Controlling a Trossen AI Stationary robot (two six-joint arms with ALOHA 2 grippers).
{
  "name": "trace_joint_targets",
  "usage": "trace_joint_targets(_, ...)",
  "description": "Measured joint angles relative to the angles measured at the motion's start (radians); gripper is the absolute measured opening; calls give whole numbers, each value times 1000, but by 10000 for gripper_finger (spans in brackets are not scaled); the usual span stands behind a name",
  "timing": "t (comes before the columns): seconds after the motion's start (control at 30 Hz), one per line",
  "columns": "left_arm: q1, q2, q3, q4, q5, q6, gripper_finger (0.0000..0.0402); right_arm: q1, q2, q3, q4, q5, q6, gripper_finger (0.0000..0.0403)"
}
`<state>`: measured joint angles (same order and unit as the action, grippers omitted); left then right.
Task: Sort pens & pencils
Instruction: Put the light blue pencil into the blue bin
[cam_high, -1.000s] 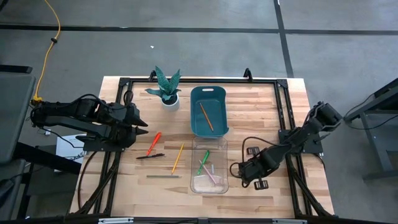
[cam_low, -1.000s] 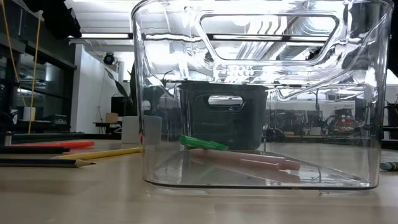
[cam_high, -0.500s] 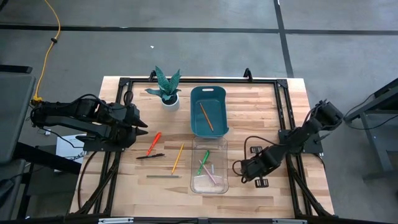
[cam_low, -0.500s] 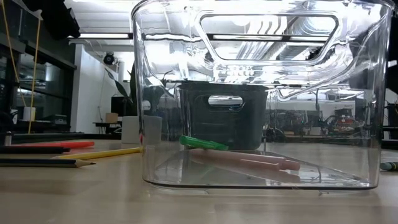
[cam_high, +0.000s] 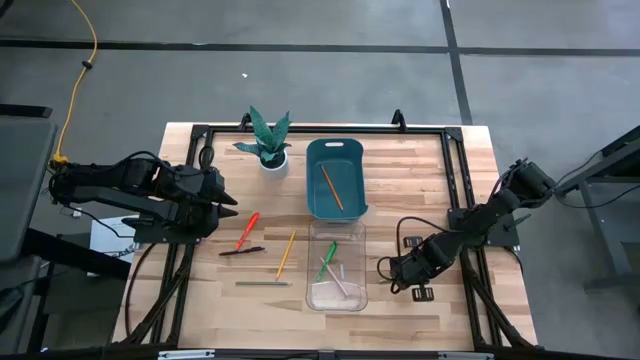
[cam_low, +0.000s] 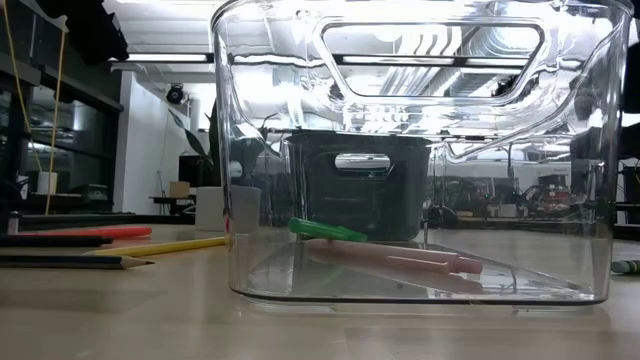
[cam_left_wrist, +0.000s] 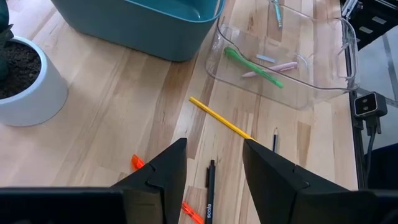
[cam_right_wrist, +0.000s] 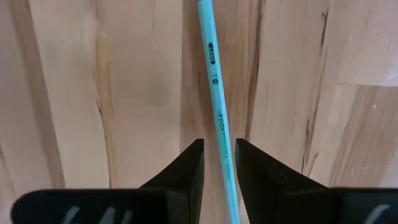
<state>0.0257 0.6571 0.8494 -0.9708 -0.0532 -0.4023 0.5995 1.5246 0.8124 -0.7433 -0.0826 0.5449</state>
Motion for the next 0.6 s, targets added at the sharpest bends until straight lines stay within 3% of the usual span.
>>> trace_joint_targets(0.6, 0, 0, 0, 0, -5, -21, 145, 0, 0, -58, 54, -1, -4, 82)
